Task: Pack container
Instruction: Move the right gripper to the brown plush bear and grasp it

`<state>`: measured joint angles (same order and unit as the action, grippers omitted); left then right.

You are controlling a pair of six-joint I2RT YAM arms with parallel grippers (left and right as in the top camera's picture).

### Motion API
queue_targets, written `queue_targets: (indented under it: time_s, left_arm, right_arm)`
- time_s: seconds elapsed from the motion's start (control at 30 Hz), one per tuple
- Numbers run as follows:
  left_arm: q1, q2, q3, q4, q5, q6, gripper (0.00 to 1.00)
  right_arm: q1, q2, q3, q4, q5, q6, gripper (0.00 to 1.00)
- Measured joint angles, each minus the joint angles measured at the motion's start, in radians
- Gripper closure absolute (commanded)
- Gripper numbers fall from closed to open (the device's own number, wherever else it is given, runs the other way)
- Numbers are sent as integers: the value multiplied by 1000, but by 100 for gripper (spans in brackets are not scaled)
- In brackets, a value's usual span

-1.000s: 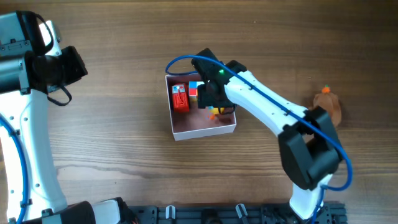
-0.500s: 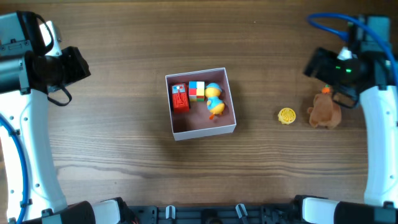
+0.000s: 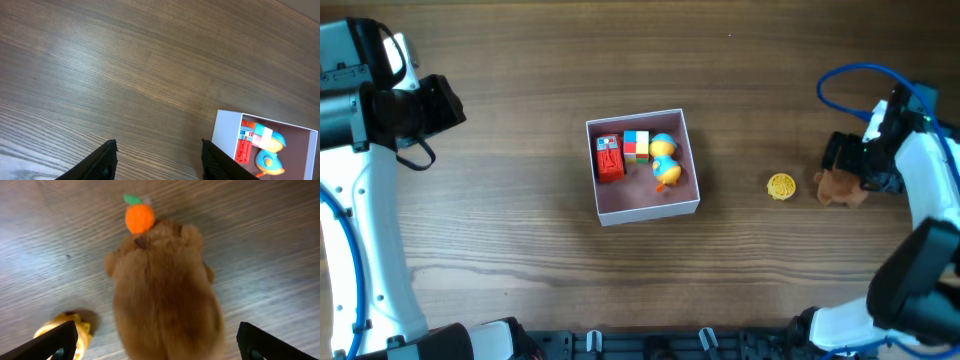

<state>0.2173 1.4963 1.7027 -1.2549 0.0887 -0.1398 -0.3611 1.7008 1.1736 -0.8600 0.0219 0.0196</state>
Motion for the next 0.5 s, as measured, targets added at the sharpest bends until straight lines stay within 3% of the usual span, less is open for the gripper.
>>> queue_targets:
  time_s: [0.13,0.3,0.37,0.47,0.5]
  left_arm:
    - [0,0,0,0,0,0,45]
    - [0,0,0,0,0,0,45]
    - [0,0,0,0,0,0,45]
    - [0,0,0,0,0,0,45]
    - [0,0,0,0,0,0,45]
  right_arm:
    - [0,99,-1,27,-3,-5,10]
    - [0,131,-1,32,-6,3,57]
    - [0,131,-1,32,-8,7,64]
    - [0,131,-1,32,-11,16,89]
    - [0,131,-1,32,-11,18,92]
